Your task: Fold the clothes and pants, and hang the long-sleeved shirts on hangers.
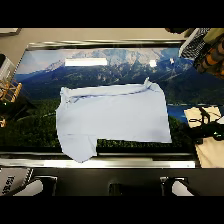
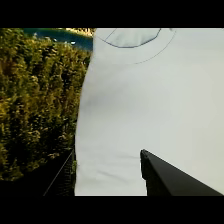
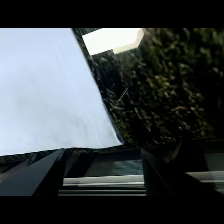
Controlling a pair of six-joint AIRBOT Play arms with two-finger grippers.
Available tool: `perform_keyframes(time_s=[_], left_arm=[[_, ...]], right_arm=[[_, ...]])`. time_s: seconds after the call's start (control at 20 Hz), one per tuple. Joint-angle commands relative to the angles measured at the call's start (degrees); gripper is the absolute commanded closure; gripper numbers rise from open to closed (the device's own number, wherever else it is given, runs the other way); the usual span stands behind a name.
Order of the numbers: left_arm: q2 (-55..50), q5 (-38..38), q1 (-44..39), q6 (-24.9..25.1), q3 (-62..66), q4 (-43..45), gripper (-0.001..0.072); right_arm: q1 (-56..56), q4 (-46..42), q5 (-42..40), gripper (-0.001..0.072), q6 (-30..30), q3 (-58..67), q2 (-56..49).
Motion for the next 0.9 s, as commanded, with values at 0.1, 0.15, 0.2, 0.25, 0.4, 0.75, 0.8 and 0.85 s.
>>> perform_keyframes(time_s=[0.1, 0.15, 0.2, 0.25, 0.4, 0.75, 0.8, 0.85], left_arm=[[0.2, 0.1, 0.1, 0.0, -0.5, 0.3, 0.0218], [0.2, 0.1, 0.1, 0.0, -0.5, 0.3, 0.0218], [0.2, 0.1, 0.1, 0.0, -0.5, 0.3, 0.0217], [0.2, 0.3, 0.1, 0.1, -0.5, 0.3, 0.0217], [0.2, 0.2, 0.1, 0.4, -0.5, 0.3, 0.0217], [3.7, 1.7, 2.1, 4.7, -12.1, 0.3, 0.0217], [5.2, 3.0, 2.5, 5.8, -16.0, 0.2, 0.0217], [6.8, 4.3, 3.0, 7.1, -19.6, -0.2, 0.0217]], right_arm=[[-0.1, 6.2, -2.5, 0.0162, -4.7, -5.6, -5.1], [-0.1, 6.1, -3.0, 0.0162, -4.9, -5.6, -5.5], [-0.1, 5.9, -3.7, 0.0163, -4.9, -5.5, -5.5], [-0.1, 5.9, -4.3, 0.0164, -4.8, -5.6, -5.5], [-0.1, 6.4, -5.2, 0.0170, -4.8, -5.6, -5.6], [-0.1, 6.0, -4.2, 0.0572, -5.6, -6.8, -5.6], [-0.1, 6.0, -4.2, 0.0651, -6.0, -6.7, -5.6], [-0.1, 6.0, -4.4, 0.0672, -6.2, -6.7, -5.6]])
